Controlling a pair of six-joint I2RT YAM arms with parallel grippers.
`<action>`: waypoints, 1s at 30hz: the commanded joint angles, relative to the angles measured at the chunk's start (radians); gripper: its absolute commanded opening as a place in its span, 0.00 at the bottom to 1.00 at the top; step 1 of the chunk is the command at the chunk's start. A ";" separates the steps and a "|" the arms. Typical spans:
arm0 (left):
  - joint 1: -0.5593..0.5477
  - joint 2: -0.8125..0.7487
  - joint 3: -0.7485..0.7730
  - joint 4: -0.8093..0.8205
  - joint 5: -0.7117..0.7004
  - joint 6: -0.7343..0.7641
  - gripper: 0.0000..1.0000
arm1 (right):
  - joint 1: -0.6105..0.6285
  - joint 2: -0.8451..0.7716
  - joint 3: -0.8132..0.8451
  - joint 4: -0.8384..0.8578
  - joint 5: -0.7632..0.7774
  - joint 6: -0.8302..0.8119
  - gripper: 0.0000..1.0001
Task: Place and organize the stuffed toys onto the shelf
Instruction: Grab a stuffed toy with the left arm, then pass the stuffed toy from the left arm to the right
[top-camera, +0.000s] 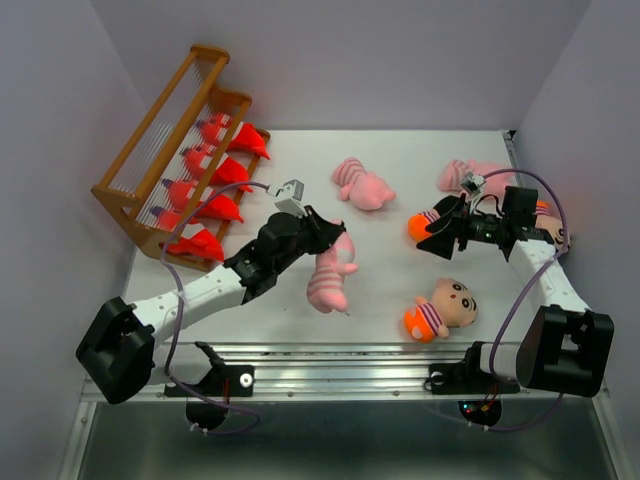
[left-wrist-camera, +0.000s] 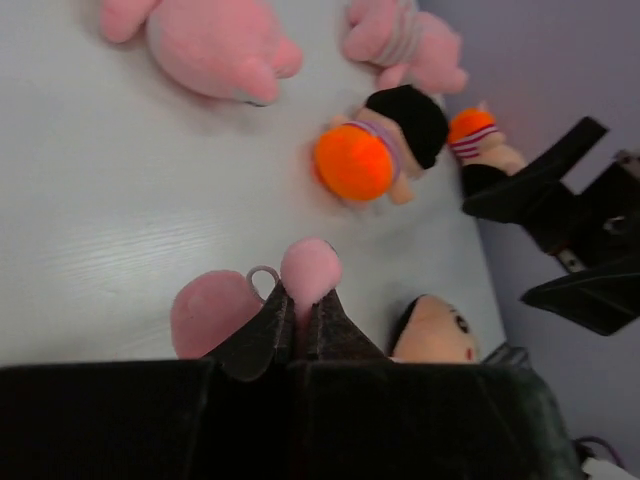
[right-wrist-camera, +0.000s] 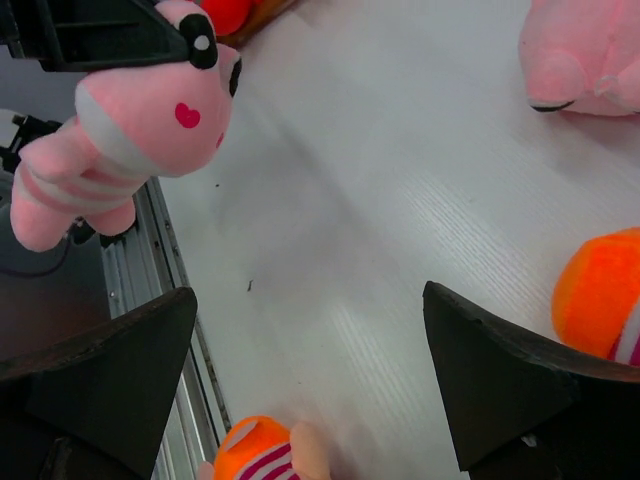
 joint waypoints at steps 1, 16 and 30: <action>-0.004 -0.012 -0.071 0.394 0.170 -0.138 0.00 | 0.006 -0.030 0.031 -0.068 -0.166 -0.134 1.00; -0.075 0.238 0.028 0.877 0.282 -0.263 0.00 | 0.161 -0.054 -0.023 -0.001 -0.205 -0.084 1.00; -0.134 0.402 0.128 0.963 0.268 -0.253 0.00 | 0.191 -0.122 -0.169 0.553 -0.123 0.421 0.97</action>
